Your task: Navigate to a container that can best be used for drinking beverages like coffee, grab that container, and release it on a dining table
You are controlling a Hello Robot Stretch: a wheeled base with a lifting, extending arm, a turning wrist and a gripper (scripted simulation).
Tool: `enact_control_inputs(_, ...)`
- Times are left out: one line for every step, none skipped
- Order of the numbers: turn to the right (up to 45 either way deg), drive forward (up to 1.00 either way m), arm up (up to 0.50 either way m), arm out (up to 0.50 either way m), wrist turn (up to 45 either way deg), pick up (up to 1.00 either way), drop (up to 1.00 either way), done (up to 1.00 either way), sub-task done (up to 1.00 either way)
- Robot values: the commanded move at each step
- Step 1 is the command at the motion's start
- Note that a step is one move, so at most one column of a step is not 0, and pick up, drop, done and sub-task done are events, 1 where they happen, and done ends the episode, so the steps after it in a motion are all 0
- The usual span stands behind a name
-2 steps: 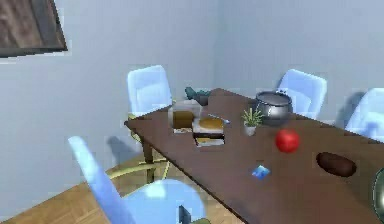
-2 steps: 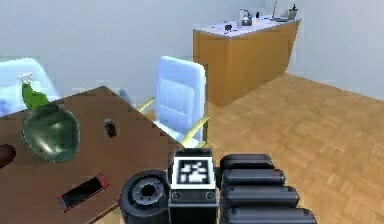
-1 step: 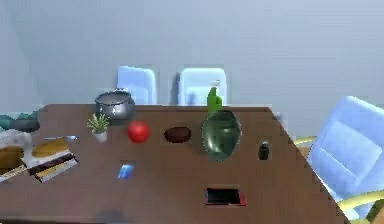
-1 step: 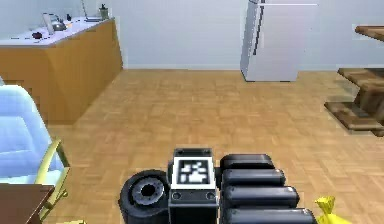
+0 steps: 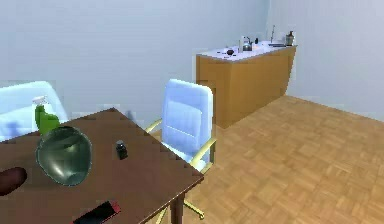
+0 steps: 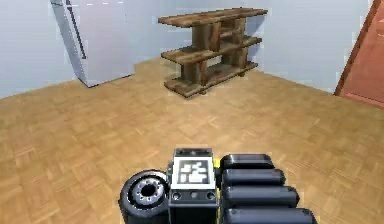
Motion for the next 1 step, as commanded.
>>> enact_control_inputs(33.0,0.00,0.00,0.00,0.0,0.00,0.00,0.00,0.00)
